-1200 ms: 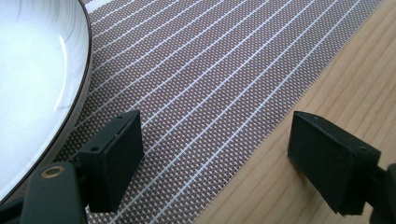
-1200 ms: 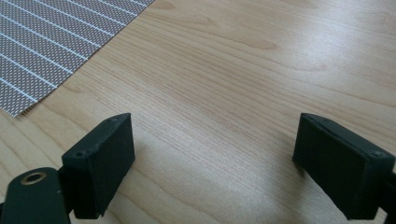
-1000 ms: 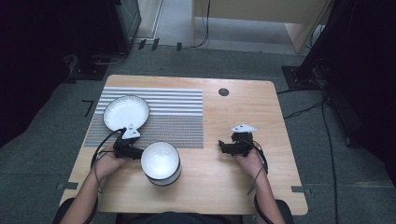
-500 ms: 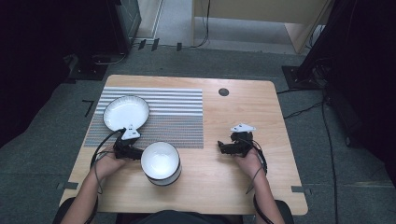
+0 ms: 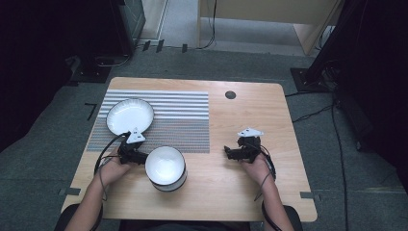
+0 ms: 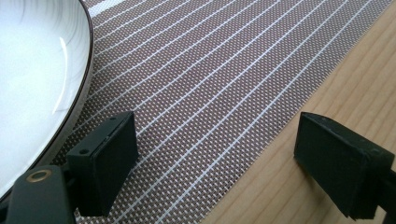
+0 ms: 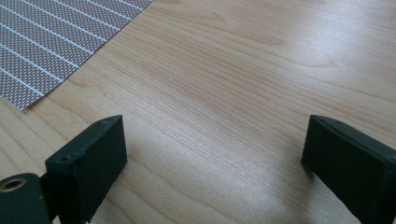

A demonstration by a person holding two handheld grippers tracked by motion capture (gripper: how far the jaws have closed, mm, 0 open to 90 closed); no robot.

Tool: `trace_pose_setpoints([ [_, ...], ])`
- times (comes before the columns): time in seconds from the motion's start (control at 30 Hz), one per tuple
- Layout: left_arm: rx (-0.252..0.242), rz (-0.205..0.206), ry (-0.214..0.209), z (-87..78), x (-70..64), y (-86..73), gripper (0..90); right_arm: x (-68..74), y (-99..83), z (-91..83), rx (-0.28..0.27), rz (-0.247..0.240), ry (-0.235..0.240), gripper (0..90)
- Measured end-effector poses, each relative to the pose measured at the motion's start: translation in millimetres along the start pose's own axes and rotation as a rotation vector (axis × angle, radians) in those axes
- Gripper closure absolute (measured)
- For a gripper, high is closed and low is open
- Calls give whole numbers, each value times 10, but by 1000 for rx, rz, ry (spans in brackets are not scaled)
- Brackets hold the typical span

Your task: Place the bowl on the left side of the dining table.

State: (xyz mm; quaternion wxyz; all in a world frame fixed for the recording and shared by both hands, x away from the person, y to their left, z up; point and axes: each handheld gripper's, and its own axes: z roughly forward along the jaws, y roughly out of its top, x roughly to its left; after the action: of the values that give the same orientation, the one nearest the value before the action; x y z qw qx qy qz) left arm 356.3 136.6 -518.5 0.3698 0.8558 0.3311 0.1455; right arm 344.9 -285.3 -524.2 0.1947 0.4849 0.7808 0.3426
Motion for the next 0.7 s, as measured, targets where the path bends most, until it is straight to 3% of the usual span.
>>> trace_pose_setpoints([
  [0.27, 4, -27, 30, 21, -37, 19, 117, -4, 10, 13, 1, -2, 1, 45],
  [0.37, 6, -24, 24, 28, -39, 22, 98, -5, 13, 15, 3, -3, 0, 46],
  [0.6, -13, -61, -12, 10, 11, 14, 97, -7, 15, 16, 2, -2, 0, 46],
  [0.7, -2, -29, -6, 14, -1, 14, 97, -7, 16, 16, 3, -2, 0, 46],
])
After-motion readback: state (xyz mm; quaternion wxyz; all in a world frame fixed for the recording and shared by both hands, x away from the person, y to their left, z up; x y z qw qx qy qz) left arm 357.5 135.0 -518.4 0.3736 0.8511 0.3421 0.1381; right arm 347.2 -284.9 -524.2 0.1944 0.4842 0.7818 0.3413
